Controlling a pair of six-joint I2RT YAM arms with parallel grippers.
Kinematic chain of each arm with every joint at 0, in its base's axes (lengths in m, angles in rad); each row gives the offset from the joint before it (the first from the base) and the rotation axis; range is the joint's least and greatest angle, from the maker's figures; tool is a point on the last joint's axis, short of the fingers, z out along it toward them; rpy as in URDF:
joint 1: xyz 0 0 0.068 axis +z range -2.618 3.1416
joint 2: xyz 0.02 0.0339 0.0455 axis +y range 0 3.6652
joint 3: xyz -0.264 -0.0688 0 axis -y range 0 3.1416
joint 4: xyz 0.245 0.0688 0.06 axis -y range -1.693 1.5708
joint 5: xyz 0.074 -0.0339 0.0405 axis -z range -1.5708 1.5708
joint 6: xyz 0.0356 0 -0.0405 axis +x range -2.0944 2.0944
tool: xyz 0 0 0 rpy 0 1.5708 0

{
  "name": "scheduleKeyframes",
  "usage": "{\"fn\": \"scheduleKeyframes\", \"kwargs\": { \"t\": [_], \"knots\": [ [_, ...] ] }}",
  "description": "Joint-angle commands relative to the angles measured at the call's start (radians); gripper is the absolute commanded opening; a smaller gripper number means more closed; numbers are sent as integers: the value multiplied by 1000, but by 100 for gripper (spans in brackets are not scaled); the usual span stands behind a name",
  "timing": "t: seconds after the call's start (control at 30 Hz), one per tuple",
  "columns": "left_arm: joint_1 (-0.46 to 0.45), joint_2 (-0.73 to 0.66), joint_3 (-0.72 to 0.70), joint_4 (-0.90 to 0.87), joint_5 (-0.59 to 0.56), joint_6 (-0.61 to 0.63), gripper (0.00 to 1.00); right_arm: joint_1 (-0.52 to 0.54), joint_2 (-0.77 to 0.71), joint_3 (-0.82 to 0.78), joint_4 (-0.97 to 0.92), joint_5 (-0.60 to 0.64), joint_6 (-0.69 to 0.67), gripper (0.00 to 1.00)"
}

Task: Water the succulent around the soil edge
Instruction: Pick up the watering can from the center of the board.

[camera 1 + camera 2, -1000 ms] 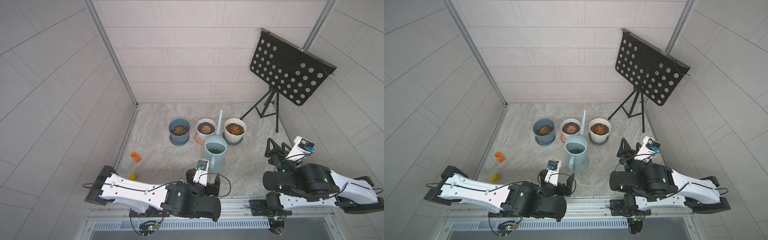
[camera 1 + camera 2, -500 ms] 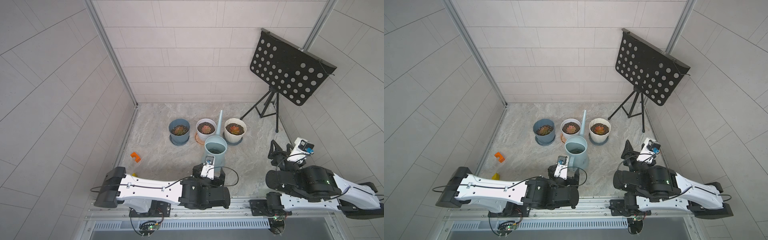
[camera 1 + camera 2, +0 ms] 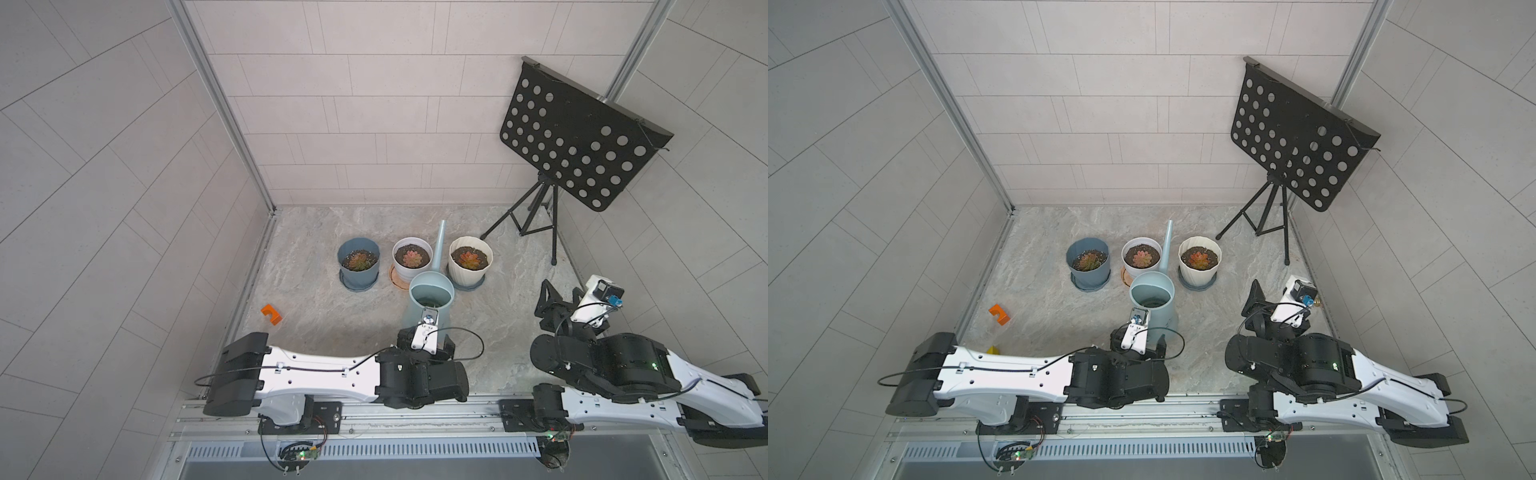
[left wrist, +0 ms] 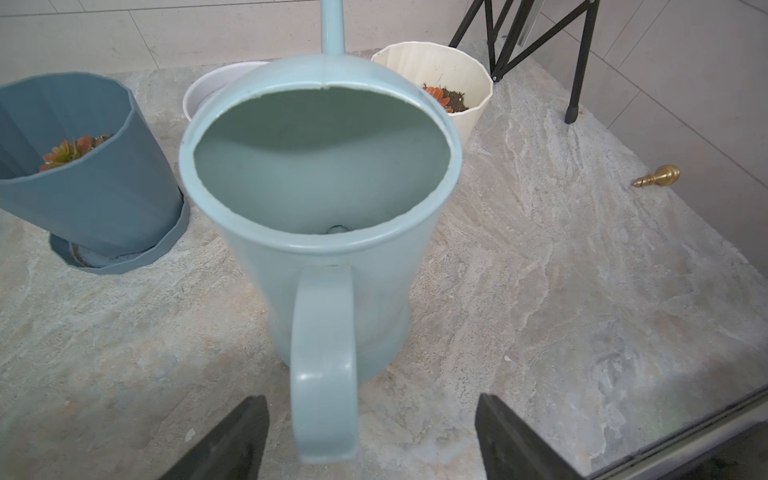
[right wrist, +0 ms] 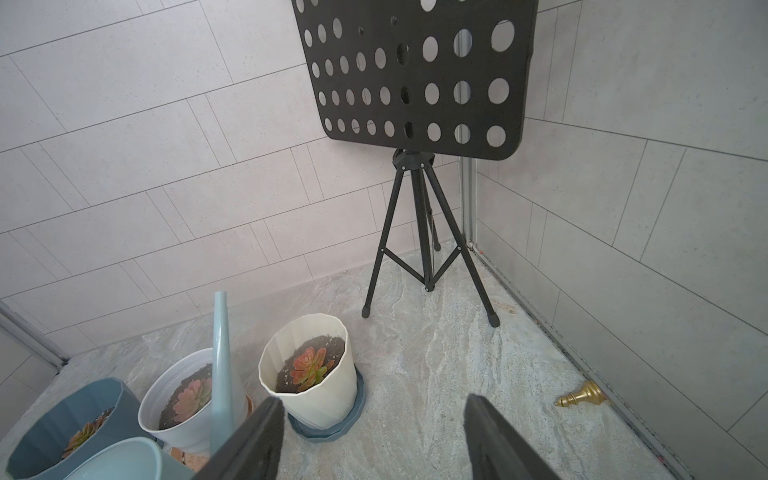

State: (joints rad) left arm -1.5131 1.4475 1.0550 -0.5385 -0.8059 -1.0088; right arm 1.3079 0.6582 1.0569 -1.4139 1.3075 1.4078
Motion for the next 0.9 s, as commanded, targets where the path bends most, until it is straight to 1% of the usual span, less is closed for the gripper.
{"fn": "scheduleKeyframes", "kwargs": {
  "t": [0.0,0.07,0.3,0.37,0.43,0.53,0.6,0.67,0.7,0.73,0.87],
  "knots": [
    [41,10,-12,22,-3,35,79,-5,-10,-10,28,5,-41,71],
    [48,16,-12,31,-6,46,77,-7,-9,-10,30,5,-45,71],
    [83,48,-21,81,21,71,76,-12,-15,-19,46,5,-54,70],
    [83,55,-18,86,25,73,73,-12,-17,-20,48,6,-59,70],
    [84,62,-18,90,31,77,68,-14,-20,-20,51,4,-62,69],
    [84,65,-16,92,39,82,53,-14,-25,-24,60,2,-66,69],
    [85,65,-7,73,41,81,38,-14,-29,-26,62,-1,-69,68],
    [84,68,17,29,44,82,26,-14,-35,-26,67,-3,-73,68],
    [85,65,28,8,47,87,21,-14,-38,-26,69,-4,-77,68],
    [84,61,31,-3,48,91,18,-14,-40,-26,71,-4,-80,68],
    [65,9,37,-61,34,112,14,-14,-57,-25,91,-5,-109,67]
  ]
}}
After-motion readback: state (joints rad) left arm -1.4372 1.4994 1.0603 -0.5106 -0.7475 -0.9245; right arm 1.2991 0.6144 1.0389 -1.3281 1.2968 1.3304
